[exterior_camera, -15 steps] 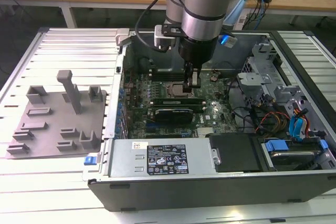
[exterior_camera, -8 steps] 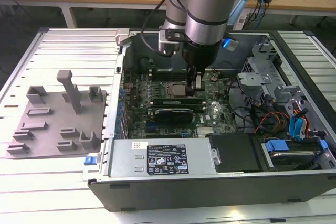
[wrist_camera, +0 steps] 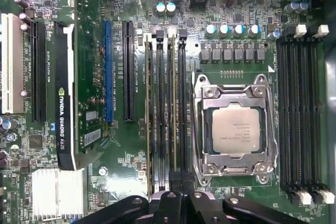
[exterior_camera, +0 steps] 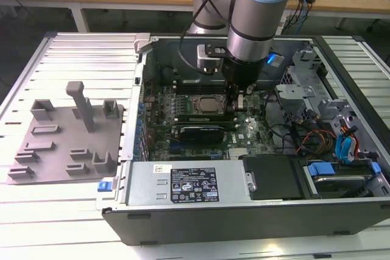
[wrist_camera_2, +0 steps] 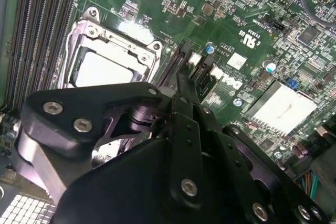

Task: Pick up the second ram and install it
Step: 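Press down the second ram until it locks into place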

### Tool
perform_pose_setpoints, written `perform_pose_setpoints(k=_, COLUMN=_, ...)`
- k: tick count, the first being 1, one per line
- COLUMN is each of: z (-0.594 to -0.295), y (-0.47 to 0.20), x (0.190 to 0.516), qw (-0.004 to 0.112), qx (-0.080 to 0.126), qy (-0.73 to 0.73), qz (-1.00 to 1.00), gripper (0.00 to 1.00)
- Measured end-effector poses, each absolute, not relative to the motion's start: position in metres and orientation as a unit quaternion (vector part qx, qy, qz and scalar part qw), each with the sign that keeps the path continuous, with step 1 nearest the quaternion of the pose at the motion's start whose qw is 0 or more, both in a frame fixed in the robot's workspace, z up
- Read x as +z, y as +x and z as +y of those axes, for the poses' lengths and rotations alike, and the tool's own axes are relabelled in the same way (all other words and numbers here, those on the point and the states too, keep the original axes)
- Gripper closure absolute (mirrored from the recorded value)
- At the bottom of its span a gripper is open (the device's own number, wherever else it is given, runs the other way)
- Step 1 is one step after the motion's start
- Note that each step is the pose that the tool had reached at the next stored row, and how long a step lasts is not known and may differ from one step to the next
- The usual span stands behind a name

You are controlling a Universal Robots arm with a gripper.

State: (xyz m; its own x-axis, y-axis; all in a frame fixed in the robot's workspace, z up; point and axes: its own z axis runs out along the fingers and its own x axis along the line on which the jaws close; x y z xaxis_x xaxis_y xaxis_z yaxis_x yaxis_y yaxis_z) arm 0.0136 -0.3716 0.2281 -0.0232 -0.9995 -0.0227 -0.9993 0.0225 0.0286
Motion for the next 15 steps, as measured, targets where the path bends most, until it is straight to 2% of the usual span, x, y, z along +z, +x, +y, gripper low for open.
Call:
perform_pose_setpoints(k=4, z=-0.371, y=0.010, x=0.236, qw=0.000, qx=-0.017, qy=0.699, qz=-0.715, gripper=0.92)
perform_pose_setpoints(k=15, z=-0.373, y=-0.073, x=0.232, qw=-0.004, qx=-0.014, qy=0.699, qz=-0.715, gripper=0.92)
